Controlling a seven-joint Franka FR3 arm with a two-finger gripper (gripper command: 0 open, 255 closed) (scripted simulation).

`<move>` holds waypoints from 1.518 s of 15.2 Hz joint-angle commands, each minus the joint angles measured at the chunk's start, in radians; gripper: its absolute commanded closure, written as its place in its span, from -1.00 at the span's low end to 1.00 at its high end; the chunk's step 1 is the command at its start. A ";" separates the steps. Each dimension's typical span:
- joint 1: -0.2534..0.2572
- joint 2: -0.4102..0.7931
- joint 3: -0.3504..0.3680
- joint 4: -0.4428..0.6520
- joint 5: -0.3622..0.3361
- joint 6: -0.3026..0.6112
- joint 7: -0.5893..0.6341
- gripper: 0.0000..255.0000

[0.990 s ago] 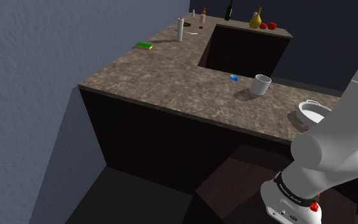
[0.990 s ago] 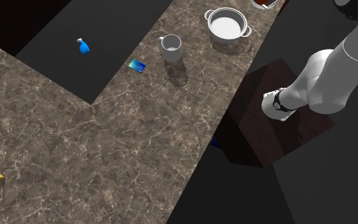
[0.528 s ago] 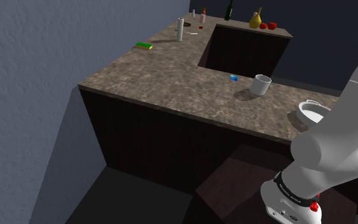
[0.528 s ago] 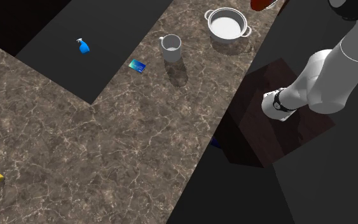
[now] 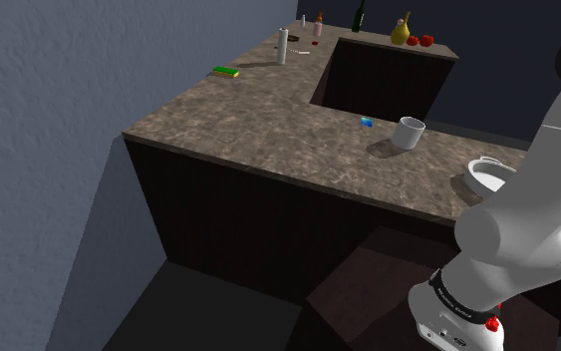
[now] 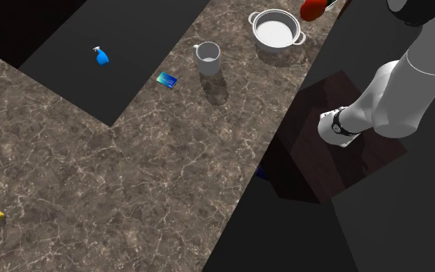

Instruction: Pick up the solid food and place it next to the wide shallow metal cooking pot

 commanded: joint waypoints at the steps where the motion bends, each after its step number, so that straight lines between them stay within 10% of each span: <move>1: -0.003 0.008 0.007 -0.020 0.010 0.023 -0.007 1.00; 13: -0.032 0.044 0.040 -0.052 0.046 0.071 -0.033 1.00; 14: -0.031 0.044 0.040 -0.052 0.046 0.071 -0.033 -1.00; 23: -0.050 0.030 0.023 0.066 0.016 -0.047 -0.013 -1.00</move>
